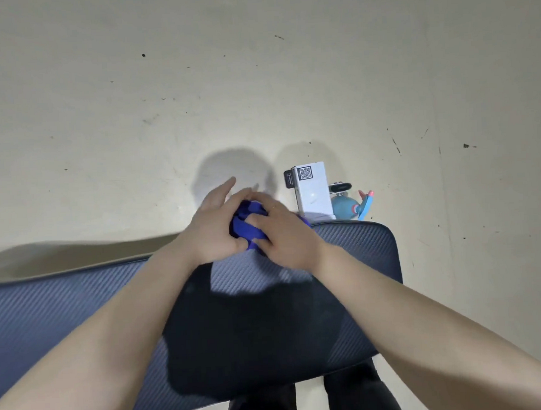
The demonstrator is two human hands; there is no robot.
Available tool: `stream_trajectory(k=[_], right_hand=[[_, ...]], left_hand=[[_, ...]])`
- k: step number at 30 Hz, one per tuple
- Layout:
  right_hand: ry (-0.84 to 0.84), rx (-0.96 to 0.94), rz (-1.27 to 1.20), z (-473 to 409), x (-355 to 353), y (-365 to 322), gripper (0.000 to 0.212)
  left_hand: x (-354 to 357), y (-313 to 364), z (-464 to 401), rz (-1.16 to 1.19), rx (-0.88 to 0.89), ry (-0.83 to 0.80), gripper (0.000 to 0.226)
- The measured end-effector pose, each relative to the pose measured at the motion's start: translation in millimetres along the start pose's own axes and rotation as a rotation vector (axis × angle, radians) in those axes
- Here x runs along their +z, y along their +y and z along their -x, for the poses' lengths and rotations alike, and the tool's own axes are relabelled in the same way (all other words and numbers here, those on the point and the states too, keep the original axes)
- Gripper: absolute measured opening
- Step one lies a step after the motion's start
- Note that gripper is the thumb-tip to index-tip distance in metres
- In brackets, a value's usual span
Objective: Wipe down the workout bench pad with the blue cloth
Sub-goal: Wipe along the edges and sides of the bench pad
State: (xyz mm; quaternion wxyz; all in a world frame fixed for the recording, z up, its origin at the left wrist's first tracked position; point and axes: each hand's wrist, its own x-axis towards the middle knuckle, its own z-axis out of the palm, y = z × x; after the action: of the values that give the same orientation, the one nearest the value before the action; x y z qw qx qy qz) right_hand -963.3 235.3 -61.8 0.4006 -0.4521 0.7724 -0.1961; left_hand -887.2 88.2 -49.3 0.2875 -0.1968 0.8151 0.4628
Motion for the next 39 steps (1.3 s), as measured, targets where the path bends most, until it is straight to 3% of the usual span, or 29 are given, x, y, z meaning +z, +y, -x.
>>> stream_trajectory(k=[3, 5, 9, 12, 15, 18, 19, 22, 24, 26, 28, 30, 32, 35, 37, 39], right_hand=[[0.083, 0.027, -0.252, 2.1, -40.3, -6.0, 0.044], [0.073, 0.098, -0.361, 4.4, -70.1, -7.9, 0.046], [0.013, 0.244, -0.402, 6.4, -110.9, -0.6, 0.049], [-0.112, 0.314, -0.494, 9.4, -131.1, 6.7, 0.033], [-0.213, 0.342, -0.500, 18.0, -145.8, 14.7, 0.016], [-0.090, 0.477, -0.594, 23.9, -151.3, 29.7, 0.017], [-0.038, 0.482, -0.534, 24.9, -151.8, 32.0, 0.009], [0.062, 0.352, -0.400, 22.7, -155.4, 23.1, 0.036], [0.033, 0.244, -0.386, 19.2, -160.1, 11.0, 0.043], [-0.059, 0.111, -0.270, 16.4, -163.9, -4.7, 0.045], [-0.148, 0.008, -0.215, 15.4, -164.8, -19.4, 0.042], [-0.147, -0.029, -0.233, 16.2, -165.2, -30.2, 0.033], [-0.028, -0.040, -0.196, 17.1, -165.5, -35.3, 0.025], [0.169, -0.002, -0.061, 17.1, -168.6, -37.5, 0.023], [0.117, 0.038, 0.081, 16.5, -172.5, -36.6, 0.019], [0.012, 0.046, 0.203, 16.4, -177.6, -38.0, 0.016]], left_hand=[[-18.8, 5.2, 1.8, -0.105, 0.157, -0.046, 0.043], [-25.9, 14.5, 1.2, -0.053, 0.146, -0.077, 0.021], [-39.4, 23.1, -4.8, -0.015, 0.123, -0.010, 0.022], [-42.2, 25.2, -9.5, -0.146, 0.131, -0.027, 0.009], [-37.9, 22.1, -18.7, -0.386, 0.265, 0.095, 0.037], [-38.8, 28.0, -23.9, -0.382, 0.351, 0.169, 0.042], [-38.9, 34.4, -23.1, -0.369, 0.345, 0.153, 0.039], [-41.3, 54.9, -17.7, -0.244, 0.219, -0.031, 0.024], [-46.2, 66.5, -15.5, -0.104, 0.101, -0.146, 0.033], [-53.2, 76.6, -12.9, 0.004, 0.072, -0.121, 0.056], [-56.5, 86.7, -9.9, 0.007, 0.175, -0.024, 0.077], [-53.7, 98.4, -4.1, 0.161, 0.194, -0.006, 0.072], [-47.6, 107.2, 3.0, 0.331, 0.120, -0.023, 0.063], [-37.3, 111.1, 11.0, 0.175, 0.068, 0.072, 0.026], [-34.6, 108.2, 13.1, -0.022, 0.073, 0.215, 0.005], [-32.0, 103.9, 12.0, -0.180, 0.068, 0.330, 0.011]])
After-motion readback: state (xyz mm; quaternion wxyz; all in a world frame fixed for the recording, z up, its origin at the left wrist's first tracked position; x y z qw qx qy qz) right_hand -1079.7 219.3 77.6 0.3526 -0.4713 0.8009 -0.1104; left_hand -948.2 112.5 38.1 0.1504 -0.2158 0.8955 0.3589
